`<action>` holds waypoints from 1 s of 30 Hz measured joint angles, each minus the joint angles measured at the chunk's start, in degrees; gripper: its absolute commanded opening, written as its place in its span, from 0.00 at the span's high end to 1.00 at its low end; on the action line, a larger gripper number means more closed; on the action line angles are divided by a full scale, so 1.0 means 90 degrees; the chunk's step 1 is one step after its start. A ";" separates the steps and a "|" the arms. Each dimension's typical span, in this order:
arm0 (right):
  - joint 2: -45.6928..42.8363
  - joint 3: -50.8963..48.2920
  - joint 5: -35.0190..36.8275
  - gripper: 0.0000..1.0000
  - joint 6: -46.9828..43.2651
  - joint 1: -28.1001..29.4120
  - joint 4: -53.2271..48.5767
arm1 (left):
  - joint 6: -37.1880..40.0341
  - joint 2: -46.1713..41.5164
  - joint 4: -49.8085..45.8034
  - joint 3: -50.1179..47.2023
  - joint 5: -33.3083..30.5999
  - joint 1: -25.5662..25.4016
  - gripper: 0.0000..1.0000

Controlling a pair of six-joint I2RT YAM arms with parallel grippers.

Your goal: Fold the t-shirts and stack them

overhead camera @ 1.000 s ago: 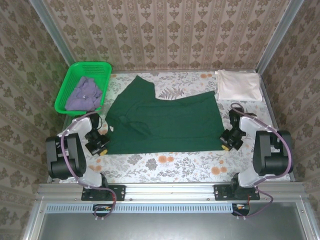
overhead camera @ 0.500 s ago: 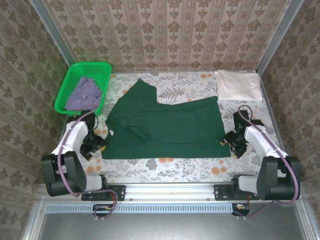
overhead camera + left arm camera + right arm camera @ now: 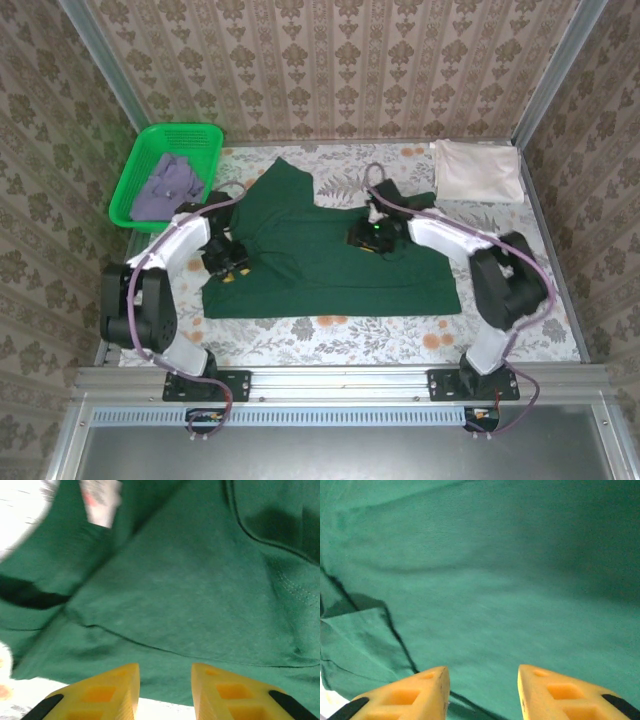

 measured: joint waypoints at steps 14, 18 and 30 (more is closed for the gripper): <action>0.2759 0.3422 -0.1088 0.64 -0.0826 0.1158 -0.0726 | 0.0321 0.0678 0.0216 -0.0381 0.0197 0.0257 0.67; 0.3065 0.3747 -0.1110 0.63 -0.0935 0.1263 -0.1083 | 0.0398 0.0792 0.0216 -0.0423 0.0109 0.0282 0.67; 0.3451 0.4296 -0.1027 0.62 -0.1022 0.1290 -0.1542 | 0.0585 0.0848 0.0216 -0.0449 0.0027 0.0352 0.65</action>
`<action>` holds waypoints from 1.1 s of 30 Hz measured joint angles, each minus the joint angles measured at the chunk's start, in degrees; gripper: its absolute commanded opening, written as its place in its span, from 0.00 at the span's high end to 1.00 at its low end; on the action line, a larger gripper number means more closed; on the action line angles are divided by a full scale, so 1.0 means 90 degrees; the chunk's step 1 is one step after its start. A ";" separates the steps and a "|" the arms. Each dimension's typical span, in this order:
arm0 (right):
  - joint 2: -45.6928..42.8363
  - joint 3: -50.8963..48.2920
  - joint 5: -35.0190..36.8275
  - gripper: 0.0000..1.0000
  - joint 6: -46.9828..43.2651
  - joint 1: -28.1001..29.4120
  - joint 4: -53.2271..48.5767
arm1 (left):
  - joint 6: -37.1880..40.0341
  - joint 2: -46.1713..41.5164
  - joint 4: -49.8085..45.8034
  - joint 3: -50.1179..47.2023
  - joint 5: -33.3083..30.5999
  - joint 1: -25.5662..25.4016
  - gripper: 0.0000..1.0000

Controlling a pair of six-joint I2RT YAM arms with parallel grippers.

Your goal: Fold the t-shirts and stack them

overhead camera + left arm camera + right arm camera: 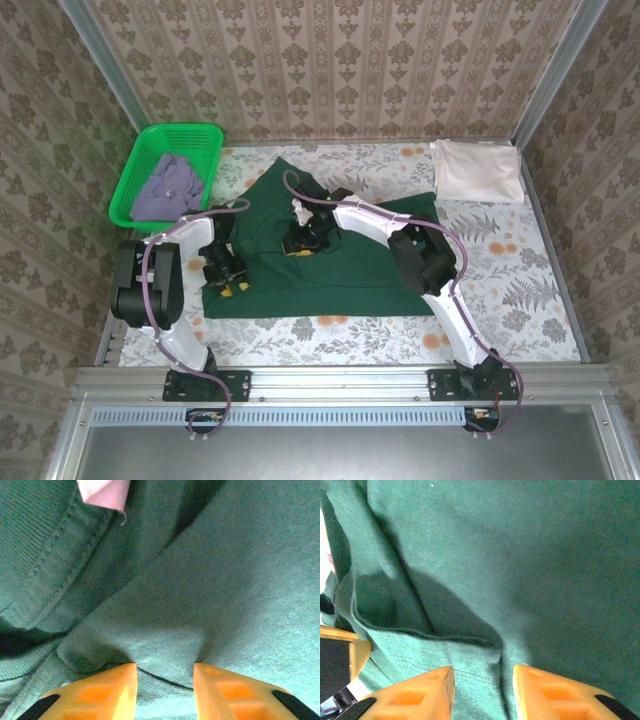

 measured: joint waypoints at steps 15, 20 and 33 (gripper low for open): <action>0.0444 0.0563 0.0022 0.71 -0.0051 0.0087 -0.0374 | 0.0022 0.0010 0.0022 -0.0083 -0.0007 -0.0002 0.64; 0.0447 0.0573 0.0022 0.83 -0.0073 0.0087 -0.0398 | 0.0022 0.0010 0.0022 -0.0095 -0.0041 -0.0002 0.64; 0.0444 0.0568 0.0022 1.00 -0.0041 0.0087 -0.0338 | 0.0019 0.0034 0.0019 -0.0100 -0.0138 -0.0002 0.63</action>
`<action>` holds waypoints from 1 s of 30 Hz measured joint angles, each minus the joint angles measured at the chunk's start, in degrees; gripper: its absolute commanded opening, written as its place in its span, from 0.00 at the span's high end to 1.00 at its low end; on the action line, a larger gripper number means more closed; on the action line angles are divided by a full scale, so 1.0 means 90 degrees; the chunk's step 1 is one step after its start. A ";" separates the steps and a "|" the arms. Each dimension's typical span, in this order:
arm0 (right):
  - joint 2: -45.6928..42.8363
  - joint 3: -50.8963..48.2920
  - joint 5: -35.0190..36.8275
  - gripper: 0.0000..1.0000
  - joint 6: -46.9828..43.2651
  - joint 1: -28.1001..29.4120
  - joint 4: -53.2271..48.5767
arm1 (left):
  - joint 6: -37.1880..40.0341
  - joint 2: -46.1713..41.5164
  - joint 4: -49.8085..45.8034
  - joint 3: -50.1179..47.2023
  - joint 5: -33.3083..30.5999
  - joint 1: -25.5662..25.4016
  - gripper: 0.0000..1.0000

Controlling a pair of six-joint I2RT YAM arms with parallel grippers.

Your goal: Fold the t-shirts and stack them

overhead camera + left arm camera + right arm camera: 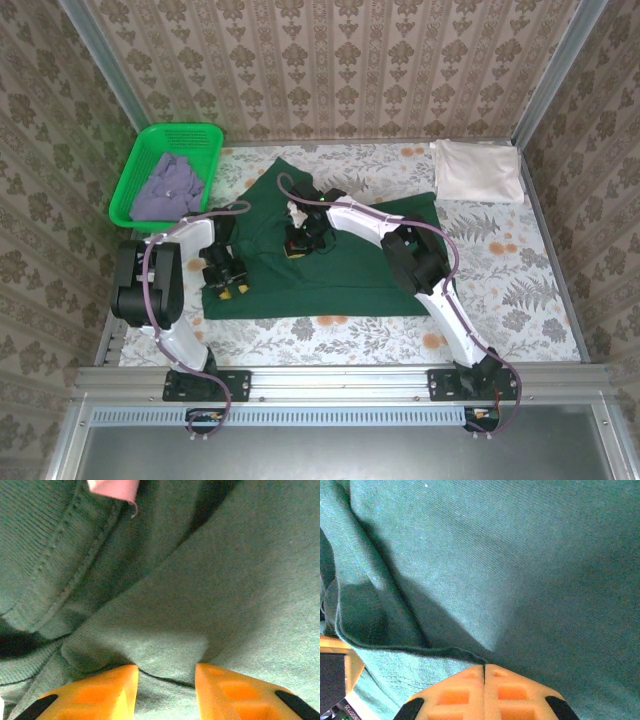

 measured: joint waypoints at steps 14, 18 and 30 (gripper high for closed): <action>-0.0503 -0.0942 0.0049 1.00 0.0291 -0.0204 0.0716 | 0.0000 0.0019 0.0000 0.0000 -0.0075 -0.0005 0.63; -0.0765 -0.1302 0.0119 1.00 0.0384 -0.0308 0.0962 | 0.0000 0.0022 0.0000 0.0000 -0.0083 -0.0005 0.63; -0.1277 -0.2242 0.0333 1.00 0.0551 -0.0449 0.1438 | 0.0000 0.0046 0.0000 0.0000 -0.0119 -0.0005 0.63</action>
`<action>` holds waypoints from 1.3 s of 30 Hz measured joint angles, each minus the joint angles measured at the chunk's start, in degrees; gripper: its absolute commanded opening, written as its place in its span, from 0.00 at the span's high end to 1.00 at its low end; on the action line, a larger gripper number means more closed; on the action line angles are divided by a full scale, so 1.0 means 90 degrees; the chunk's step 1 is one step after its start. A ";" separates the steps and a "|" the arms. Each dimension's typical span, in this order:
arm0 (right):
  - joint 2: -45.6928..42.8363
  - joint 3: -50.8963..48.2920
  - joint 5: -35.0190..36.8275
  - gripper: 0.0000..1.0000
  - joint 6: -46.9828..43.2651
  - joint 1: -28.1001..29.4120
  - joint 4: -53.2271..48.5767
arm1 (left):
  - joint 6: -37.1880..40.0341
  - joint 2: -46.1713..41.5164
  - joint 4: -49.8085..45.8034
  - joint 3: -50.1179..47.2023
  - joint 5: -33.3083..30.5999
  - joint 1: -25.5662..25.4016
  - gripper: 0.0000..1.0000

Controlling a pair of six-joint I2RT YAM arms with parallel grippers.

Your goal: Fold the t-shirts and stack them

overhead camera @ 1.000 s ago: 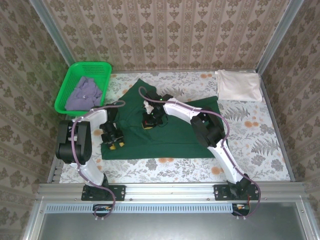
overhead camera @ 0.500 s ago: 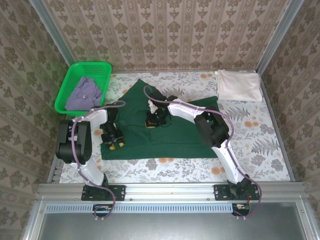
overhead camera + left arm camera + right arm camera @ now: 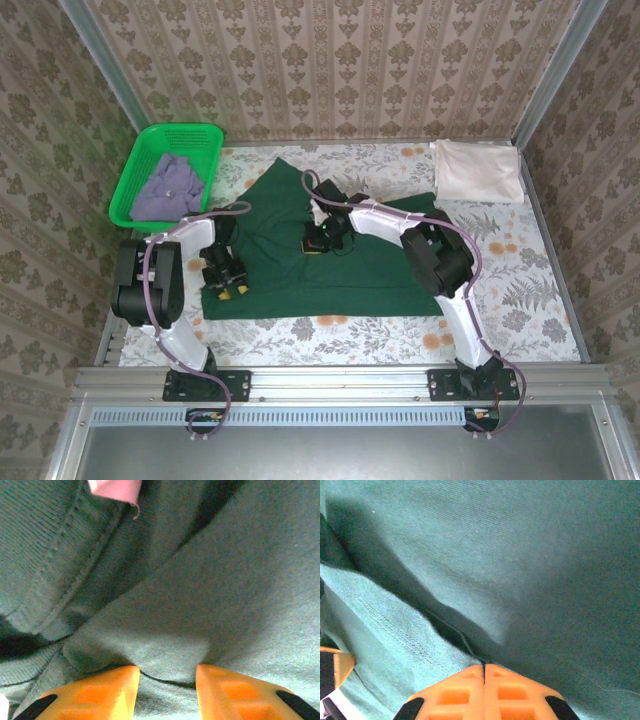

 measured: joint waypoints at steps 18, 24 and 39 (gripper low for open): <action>-0.1195 -0.0947 0.0607 0.50 0.0624 -0.0527 0.0085 | 0.0000 0.0114 -0.0313 0.0415 -0.0313 0.0007 0.48; -0.3048 -0.2346 0.1003 0.54 0.1073 -0.1496 -0.0121 | 0.0002 -0.0044 -0.0546 0.1520 -0.0457 -0.0005 0.47; -0.6159 -0.5508 0.1617 0.68 0.1671 -0.2101 -0.2200 | 0.0136 -0.0508 -0.0284 0.0049 0.0294 -0.0755 0.55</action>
